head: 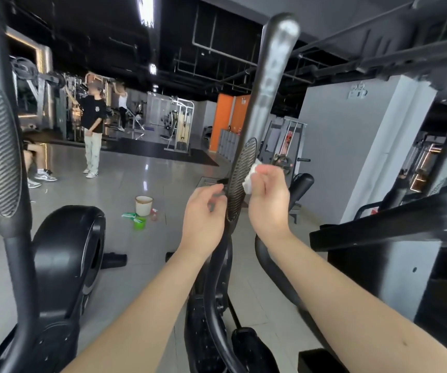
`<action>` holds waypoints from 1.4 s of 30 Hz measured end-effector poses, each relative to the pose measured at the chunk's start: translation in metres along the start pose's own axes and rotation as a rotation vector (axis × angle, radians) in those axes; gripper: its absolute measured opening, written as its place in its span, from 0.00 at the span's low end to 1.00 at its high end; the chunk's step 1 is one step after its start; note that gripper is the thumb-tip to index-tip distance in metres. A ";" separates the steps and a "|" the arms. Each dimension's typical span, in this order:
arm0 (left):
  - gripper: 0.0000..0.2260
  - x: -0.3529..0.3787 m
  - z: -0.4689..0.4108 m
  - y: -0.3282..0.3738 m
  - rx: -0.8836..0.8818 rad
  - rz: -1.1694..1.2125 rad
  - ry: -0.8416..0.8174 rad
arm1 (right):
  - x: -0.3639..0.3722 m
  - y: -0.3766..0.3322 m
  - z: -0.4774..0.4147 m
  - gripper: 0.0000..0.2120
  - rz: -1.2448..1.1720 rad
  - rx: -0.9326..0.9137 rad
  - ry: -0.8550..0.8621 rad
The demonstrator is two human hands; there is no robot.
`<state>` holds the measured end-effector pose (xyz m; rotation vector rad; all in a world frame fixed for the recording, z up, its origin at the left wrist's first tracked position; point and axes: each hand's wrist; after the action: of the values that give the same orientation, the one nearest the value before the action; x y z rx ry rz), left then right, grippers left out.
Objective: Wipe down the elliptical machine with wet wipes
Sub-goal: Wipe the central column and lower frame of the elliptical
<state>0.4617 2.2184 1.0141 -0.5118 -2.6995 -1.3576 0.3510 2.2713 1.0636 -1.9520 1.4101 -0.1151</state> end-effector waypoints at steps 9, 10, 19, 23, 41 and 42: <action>0.11 0.023 -0.037 0.037 0.108 0.031 0.002 | -0.029 -0.078 -0.089 0.05 -0.123 -0.084 0.241; 0.11 0.023 -0.040 0.038 0.117 0.026 0.000 | -0.026 -0.073 -0.079 0.07 -0.118 -0.109 0.245; 0.10 0.025 -0.044 0.042 0.098 0.039 0.012 | -0.026 -0.033 -0.056 0.08 -0.035 -0.131 0.098; 0.11 0.025 -0.049 0.044 0.045 0.088 0.011 | -0.038 -0.083 -0.108 0.07 0.054 -0.389 0.369; 0.12 0.010 -0.071 0.065 0.058 0.166 0.004 | -0.034 -0.090 -0.120 0.08 0.688 -0.817 0.477; 0.12 0.011 -0.071 0.067 0.060 0.163 -0.002 | -0.030 -0.077 -0.112 0.07 0.682 -0.852 0.440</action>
<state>0.4671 2.2021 1.1104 -0.7102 -2.6242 -1.2310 0.3491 2.2536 1.2016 -1.9821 2.6630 0.4730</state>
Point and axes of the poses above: each hand's wrist, its own z-axis away from the middle knuckle, its own x-axis out of the palm, y = z × x, and after that the axes turned 14 degrees about z, right-handed
